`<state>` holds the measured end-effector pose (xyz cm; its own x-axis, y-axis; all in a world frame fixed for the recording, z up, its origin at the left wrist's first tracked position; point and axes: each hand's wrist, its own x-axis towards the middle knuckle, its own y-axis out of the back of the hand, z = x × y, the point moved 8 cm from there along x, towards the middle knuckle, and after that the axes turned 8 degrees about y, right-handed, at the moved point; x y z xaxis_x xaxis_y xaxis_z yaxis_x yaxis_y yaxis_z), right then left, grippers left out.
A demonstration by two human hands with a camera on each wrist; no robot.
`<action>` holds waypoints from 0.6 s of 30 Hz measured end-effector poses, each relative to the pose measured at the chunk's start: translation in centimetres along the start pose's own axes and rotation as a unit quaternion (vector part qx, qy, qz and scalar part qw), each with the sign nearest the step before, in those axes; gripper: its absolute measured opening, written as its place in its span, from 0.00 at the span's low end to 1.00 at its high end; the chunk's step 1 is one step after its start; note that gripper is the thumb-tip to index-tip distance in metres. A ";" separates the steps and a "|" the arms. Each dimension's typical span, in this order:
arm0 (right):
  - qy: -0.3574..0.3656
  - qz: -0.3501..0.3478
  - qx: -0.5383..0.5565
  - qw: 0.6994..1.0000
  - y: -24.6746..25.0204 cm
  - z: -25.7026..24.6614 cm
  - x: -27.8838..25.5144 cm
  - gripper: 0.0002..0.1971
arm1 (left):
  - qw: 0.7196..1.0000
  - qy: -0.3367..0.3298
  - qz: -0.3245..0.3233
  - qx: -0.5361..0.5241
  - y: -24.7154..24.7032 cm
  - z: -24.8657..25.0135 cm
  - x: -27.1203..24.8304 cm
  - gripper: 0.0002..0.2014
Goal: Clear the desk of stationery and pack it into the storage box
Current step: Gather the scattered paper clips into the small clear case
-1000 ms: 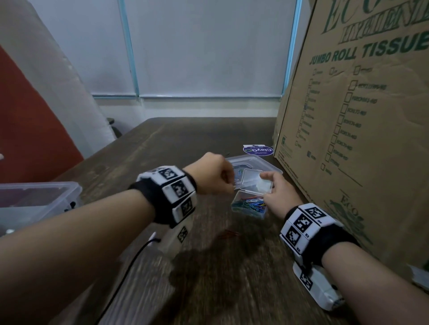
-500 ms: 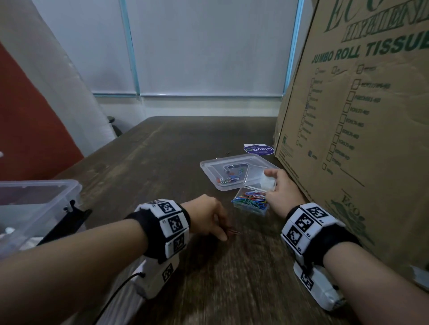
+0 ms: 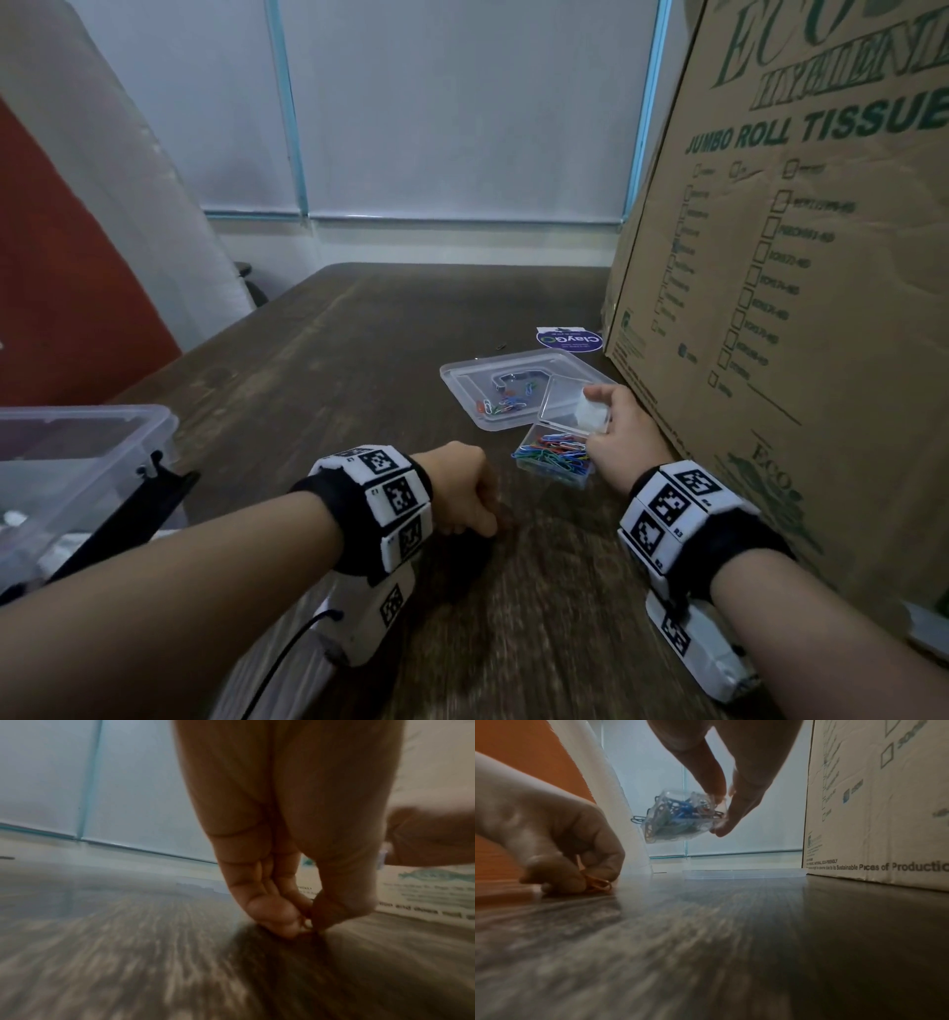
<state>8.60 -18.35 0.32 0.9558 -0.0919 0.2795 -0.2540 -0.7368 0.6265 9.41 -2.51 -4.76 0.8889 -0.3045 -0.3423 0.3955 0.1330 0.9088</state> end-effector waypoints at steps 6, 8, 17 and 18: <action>-0.007 -0.006 -0.005 1.000 -0.2 0.3 0.3 0.28 | 0.977 -0.030 0.123 -0.171 6.7 -0.4 0.2 0.14; -0.010 -0.008 -0.003 1.000 -0.4 0.4 0.4 0.27 | 0.964 -0.063 0.156 -0.204 8.7 1.2 0.2 0.12; -0.013 0.004 -0.005 1.000 -0.2 1.0 1.9 0.29 | 0.958 0.045 0.218 -0.180 10.7 -1.3 4.2 0.07; -0.013 0.002 -0.005 1.000 -0.3 1.0 2.2 0.28 | 0.957 0.073 0.227 -0.167 10.6 -2.3 4.8 0.08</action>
<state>10.96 -19.00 -0.02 0.9580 -0.1123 0.2638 -0.2597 -0.7299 0.6323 18.40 -0.41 2.67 0.9998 -0.0119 0.0183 -0.0095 0.5210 0.8535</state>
